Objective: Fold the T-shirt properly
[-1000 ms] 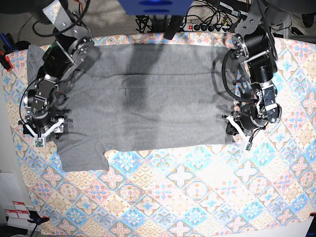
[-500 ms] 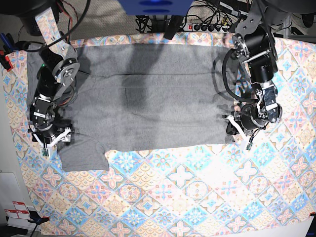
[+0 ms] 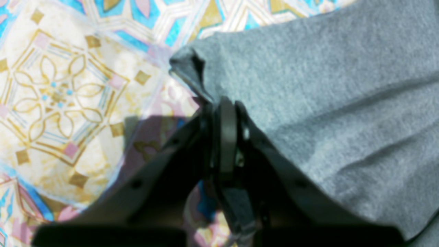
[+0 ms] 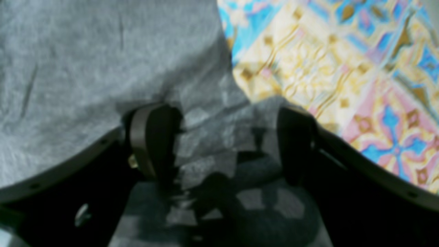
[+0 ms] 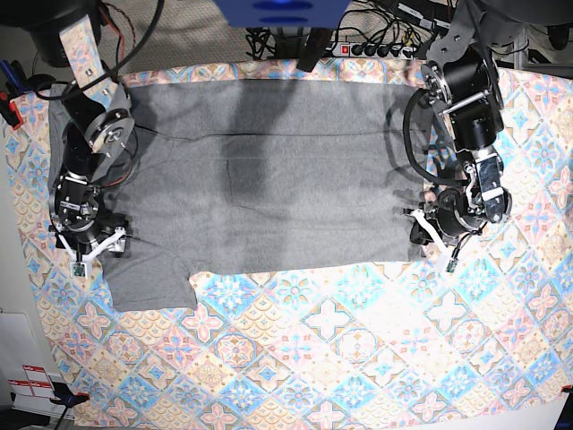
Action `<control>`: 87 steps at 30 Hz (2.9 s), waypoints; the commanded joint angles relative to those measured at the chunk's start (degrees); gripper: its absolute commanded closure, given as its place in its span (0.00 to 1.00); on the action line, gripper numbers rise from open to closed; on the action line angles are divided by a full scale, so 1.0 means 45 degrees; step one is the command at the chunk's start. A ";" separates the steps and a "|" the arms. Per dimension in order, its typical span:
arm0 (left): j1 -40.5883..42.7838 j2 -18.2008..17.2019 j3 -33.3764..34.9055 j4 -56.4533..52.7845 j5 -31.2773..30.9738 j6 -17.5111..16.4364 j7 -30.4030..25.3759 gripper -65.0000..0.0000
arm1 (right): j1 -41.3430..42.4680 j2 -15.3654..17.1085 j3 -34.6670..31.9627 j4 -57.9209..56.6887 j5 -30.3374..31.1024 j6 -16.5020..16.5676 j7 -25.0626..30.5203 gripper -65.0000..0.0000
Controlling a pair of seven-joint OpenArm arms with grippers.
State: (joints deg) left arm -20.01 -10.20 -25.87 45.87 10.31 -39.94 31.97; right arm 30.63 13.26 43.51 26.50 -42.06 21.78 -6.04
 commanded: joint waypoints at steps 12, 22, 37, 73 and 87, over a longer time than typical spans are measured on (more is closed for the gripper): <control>0.0198 -0.0147 -0.0005 0.0191 0.0025 -0.0013 -0.0022 0.95 | 0.0314 0.0737 -0.0086 -0.0448 0.0039 -0.0318 0.0532 0.67; 0.0256 -0.0166 -0.0005 0.0191 0.0025 -0.0013 -0.0022 0.95 | 0.0255 0.0698 -0.0027 -0.0292 0.0019 -0.0318 0.0630 0.94; 0.1155 0.0400 0.0054 0.4039 -0.0092 -0.0013 0.0408 0.95 | -0.3320 -0.1315 -0.0027 0.6975 0.0058 -0.0278 -0.0093 0.94; 0.2054 0.0674 0.0054 0.5329 0.0025 -0.0013 0.0701 0.95 | -0.2539 -0.2409 -0.3602 0.9241 0.0058 0.1910 -0.2945 0.49; 0.2054 0.0674 0.0054 0.5329 0.0005 -0.0013 0.0701 0.95 | -0.0390 -0.2838 -0.4384 0.5412 0.0781 0.1910 -0.2984 0.49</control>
State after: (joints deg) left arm -9.63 -6.63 -25.63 68.95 11.18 -40.10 36.25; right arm 26.55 -0.19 23.99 49.69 -39.00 30.92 -20.91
